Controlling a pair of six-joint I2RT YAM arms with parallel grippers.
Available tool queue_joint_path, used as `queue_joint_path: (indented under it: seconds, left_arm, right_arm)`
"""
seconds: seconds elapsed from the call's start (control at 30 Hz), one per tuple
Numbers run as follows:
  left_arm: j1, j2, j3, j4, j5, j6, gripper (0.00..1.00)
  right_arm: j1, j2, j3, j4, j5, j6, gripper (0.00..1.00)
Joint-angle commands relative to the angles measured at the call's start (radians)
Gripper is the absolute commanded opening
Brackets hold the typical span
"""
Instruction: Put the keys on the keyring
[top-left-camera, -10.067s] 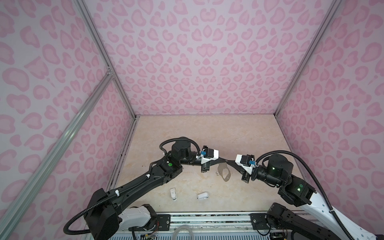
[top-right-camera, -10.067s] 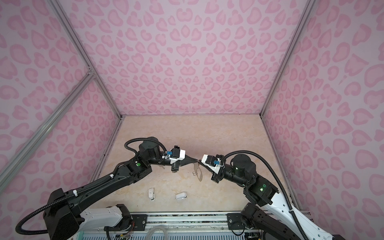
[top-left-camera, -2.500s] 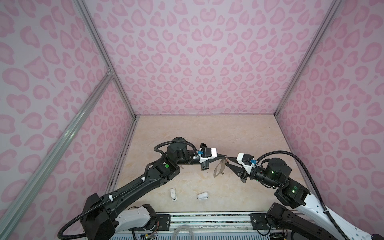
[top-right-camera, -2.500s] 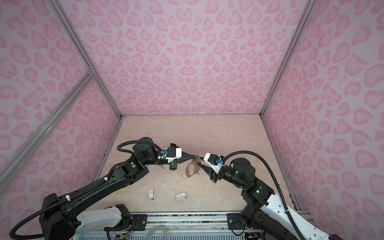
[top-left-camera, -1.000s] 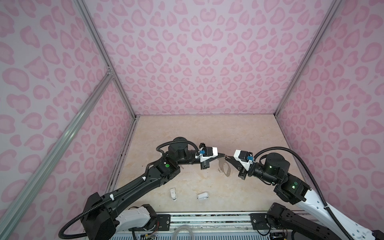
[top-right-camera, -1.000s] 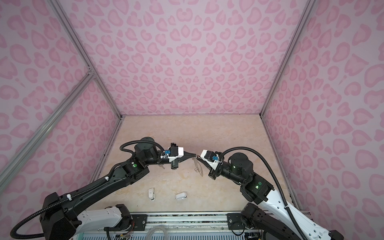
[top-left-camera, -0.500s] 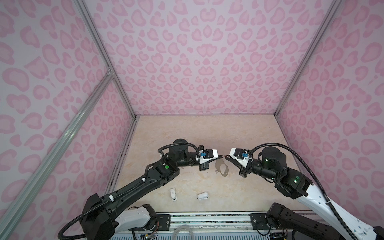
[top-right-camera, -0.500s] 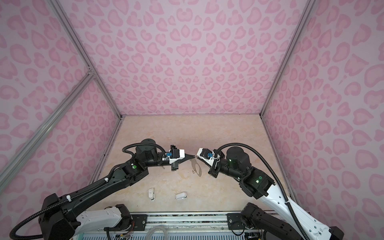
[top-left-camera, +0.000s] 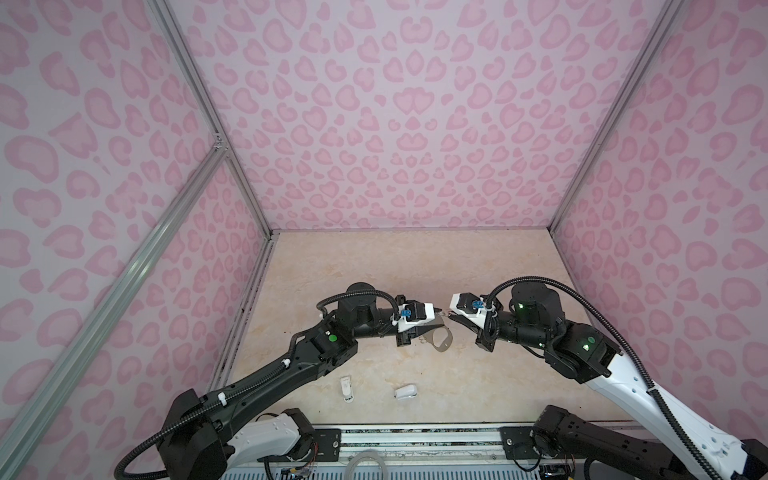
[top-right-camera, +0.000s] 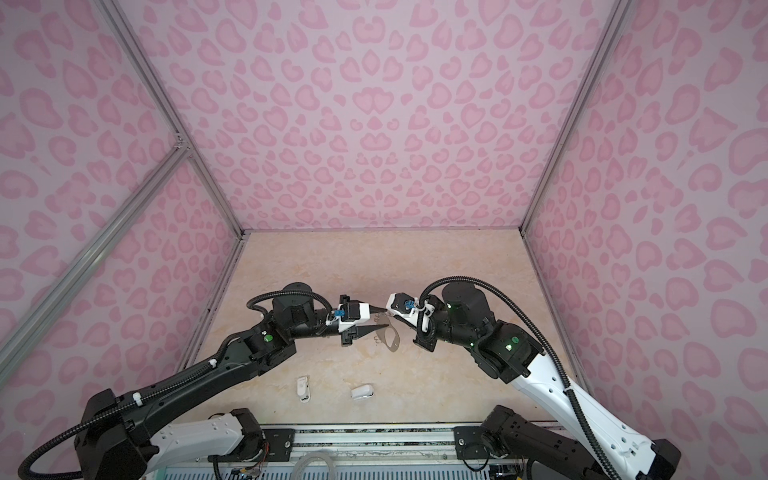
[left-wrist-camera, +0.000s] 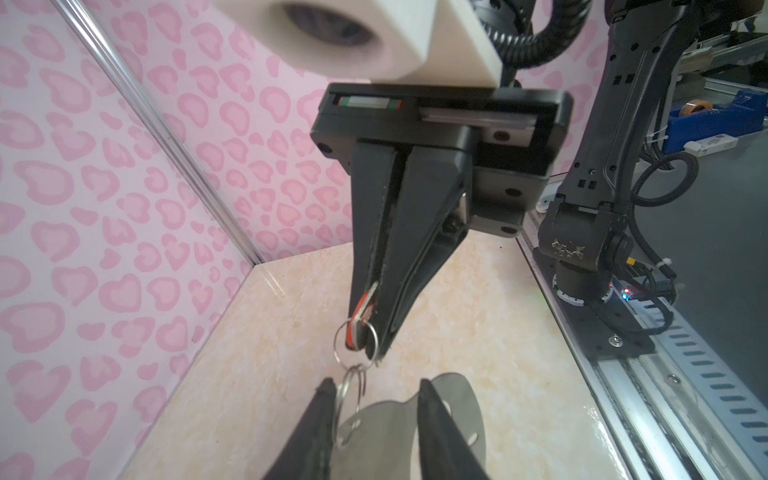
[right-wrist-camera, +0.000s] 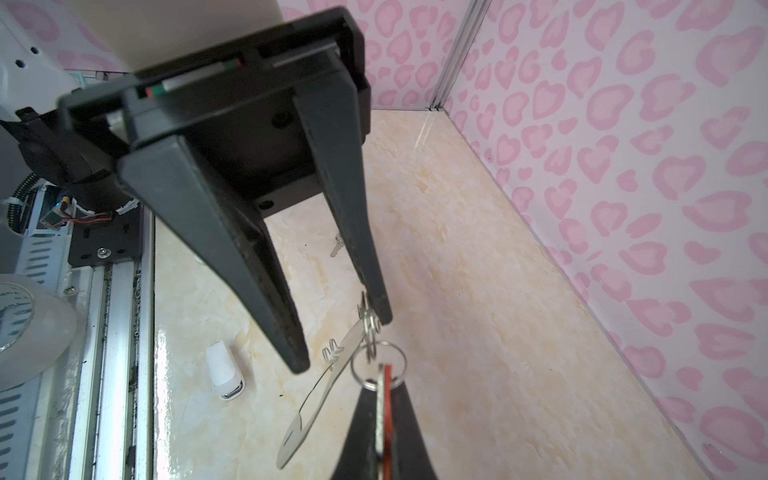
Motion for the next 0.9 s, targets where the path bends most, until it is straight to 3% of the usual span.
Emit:
queue_joint_path:
  seconds: [0.0, 0.23, 0.37, 0.53, 0.63, 0.77, 0.87]
  left_arm:
    - [0.036, -0.009, -0.027, 0.038, -0.063, -0.056, 0.51]
    - [0.181, -0.069, -0.098, 0.026, -0.309, -0.194, 0.57]
    - [0.299, -0.119, -0.107, -0.013, -0.449, -0.385, 0.61]
    - [0.369, -0.144, -0.075, -0.143, -0.517, -0.430, 0.65]
    - [0.383, -0.151, -0.077, -0.170, -0.481, -0.456, 0.68]
    - [0.384, -0.155, -0.087, -0.157, -0.508, -0.518, 0.86]
    - [0.384, -0.151, -0.081, -0.170, -0.488, -0.521, 0.86]
  right_arm:
    - [0.000, 0.034, 0.019, -0.035, -0.002, -0.042, 0.00]
    - [-0.004, 0.245, 0.074, -0.027, -0.057, -0.125, 0.00]
    - [0.004, 0.351, 0.128, 0.028, -0.140, -0.132, 0.00]
    - [-0.011, 0.453, 0.140, 0.122, -0.205, -0.097, 0.00]
    - [-0.048, 0.521, 0.130, 0.107, -0.239, -0.101, 0.00]
    - [-0.116, 0.598, 0.110, 0.050, -0.227, -0.133, 0.00]
    - [-0.171, 0.652, 0.110, -0.006, -0.210, -0.161, 0.00]
